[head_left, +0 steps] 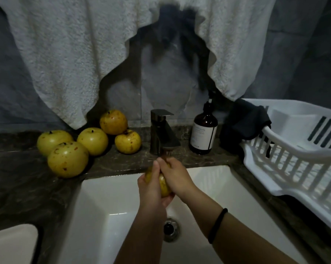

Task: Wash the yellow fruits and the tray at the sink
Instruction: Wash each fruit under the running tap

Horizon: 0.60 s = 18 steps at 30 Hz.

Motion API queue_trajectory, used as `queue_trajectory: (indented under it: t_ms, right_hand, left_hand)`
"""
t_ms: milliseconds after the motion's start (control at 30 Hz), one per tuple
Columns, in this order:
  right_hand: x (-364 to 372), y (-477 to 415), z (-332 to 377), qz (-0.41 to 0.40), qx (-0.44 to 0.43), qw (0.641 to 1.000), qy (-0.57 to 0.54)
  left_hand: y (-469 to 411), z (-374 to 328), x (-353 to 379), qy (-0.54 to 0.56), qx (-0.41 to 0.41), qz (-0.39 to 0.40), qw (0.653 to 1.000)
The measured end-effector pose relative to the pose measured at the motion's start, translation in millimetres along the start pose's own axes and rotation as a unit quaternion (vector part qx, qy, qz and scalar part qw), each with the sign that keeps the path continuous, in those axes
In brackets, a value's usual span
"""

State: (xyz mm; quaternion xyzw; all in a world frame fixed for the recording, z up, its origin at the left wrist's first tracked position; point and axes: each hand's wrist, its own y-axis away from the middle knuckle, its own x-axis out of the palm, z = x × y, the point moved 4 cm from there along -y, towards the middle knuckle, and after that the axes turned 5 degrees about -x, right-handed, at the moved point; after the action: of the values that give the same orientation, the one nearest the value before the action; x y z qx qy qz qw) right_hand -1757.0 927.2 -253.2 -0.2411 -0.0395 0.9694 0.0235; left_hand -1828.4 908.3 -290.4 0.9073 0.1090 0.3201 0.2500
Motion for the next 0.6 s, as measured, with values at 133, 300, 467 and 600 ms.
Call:
queue_trajectory:
  t_ms: [133, 300, 467, 600]
  right_hand:
    - [2, -4, 0, -0.015, 0.054, 0.991, -0.119]
    - [8, 0, -6, -0.051, 0.064, 0.989, -0.122]
    - [8, 9, -10, -0.053, -0.014, 0.994, -0.095]
    - [4, 11, -8, -0.052, -0.041, 0.991, -0.113]
  left_hand:
    - [-5, -7, 1, -0.002, 0.015, -0.009, 1.000]
    - [-8, -6, 1, -0.031, 0.033, 0.047, 0.998]
    - [-8, -8, 4, -0.019, 0.022, 0.041, 0.999]
    - [-10, -6, 4, -0.013, -0.003, 0.064, 0.998]
